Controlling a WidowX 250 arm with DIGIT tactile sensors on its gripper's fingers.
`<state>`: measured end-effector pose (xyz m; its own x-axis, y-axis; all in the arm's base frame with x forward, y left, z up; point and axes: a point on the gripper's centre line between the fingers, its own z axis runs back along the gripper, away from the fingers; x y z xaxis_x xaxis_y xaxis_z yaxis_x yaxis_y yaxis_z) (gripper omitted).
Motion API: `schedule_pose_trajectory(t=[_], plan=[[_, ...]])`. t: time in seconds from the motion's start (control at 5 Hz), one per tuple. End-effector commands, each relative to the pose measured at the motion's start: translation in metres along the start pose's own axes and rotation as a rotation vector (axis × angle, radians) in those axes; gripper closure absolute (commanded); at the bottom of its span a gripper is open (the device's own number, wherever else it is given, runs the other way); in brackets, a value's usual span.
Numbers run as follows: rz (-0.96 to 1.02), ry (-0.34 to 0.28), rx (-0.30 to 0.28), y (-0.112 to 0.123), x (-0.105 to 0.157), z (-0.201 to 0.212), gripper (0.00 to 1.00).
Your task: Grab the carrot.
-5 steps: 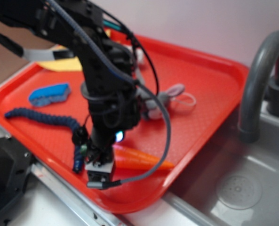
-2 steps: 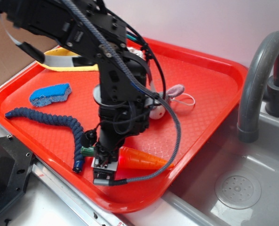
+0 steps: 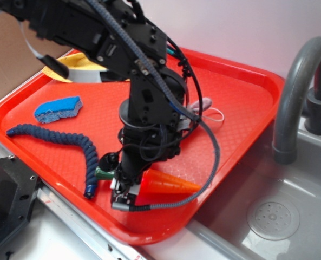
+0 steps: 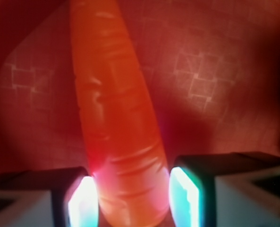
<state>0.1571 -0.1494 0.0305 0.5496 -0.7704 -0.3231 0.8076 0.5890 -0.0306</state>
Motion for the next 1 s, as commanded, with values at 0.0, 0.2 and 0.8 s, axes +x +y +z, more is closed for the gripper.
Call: schedule_pose_trajectory(t=[0.0, 0.2, 0.8], plan=[[0.185, -0.112, 0.011, 0.004, -0.022, 0.045, 1.0], [0.433, -0.233, -0.016, 0.018, -0.061, 0.085, 1.0], [0.913, -0.503, -0.088, 0.028, -0.156, 0.142, 1.0]])
